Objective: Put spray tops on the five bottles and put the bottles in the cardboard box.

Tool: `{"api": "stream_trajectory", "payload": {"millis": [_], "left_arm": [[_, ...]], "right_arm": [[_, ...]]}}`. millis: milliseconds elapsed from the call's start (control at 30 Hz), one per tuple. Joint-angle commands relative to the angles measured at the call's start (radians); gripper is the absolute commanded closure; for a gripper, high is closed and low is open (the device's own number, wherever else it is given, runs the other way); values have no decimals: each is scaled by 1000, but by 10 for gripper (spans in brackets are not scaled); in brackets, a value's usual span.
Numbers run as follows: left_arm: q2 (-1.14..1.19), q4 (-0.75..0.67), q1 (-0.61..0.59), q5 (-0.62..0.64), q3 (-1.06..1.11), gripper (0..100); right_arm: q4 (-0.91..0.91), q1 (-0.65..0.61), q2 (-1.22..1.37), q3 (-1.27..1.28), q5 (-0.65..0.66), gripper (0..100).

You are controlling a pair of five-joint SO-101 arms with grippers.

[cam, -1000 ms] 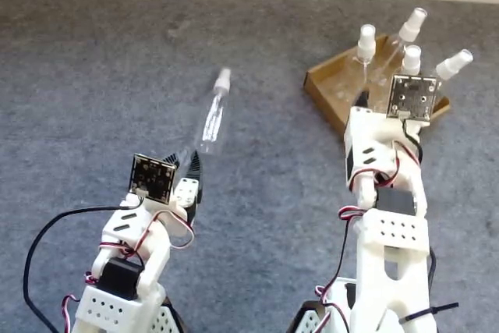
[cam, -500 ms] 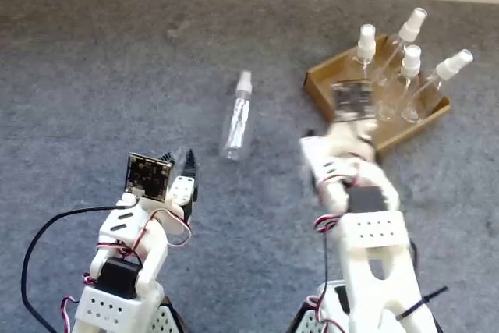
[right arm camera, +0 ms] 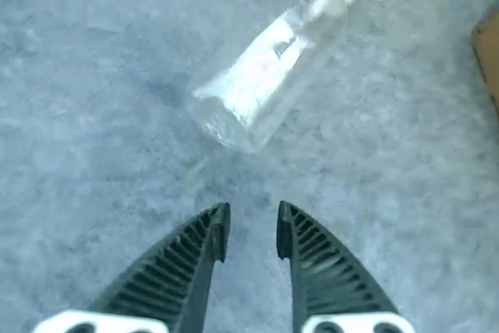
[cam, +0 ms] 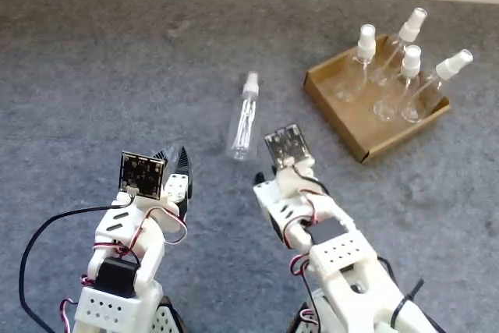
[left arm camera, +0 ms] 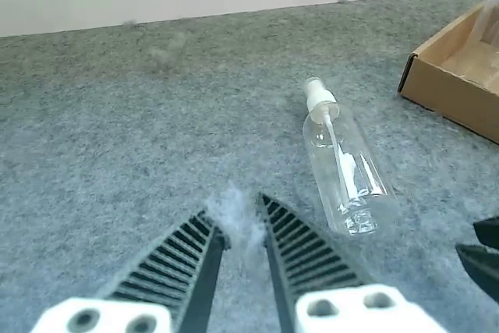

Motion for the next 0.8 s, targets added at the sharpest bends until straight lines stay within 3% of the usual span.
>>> {"api": "stream_trajectory", "payload": {"millis": [0, 600, 767], "left_arm": [[-15, 0, -15, -8, 19, 995], [-15, 0, -31, -8, 19, 995], [-15, -18, -117, -8, 19, 995]], "right_arm": [[-84, 16, -30, 25, 8, 915], [-94, 16, -28, 36, 9, 914], [91, 50, -19, -71, -9, 913]]}}
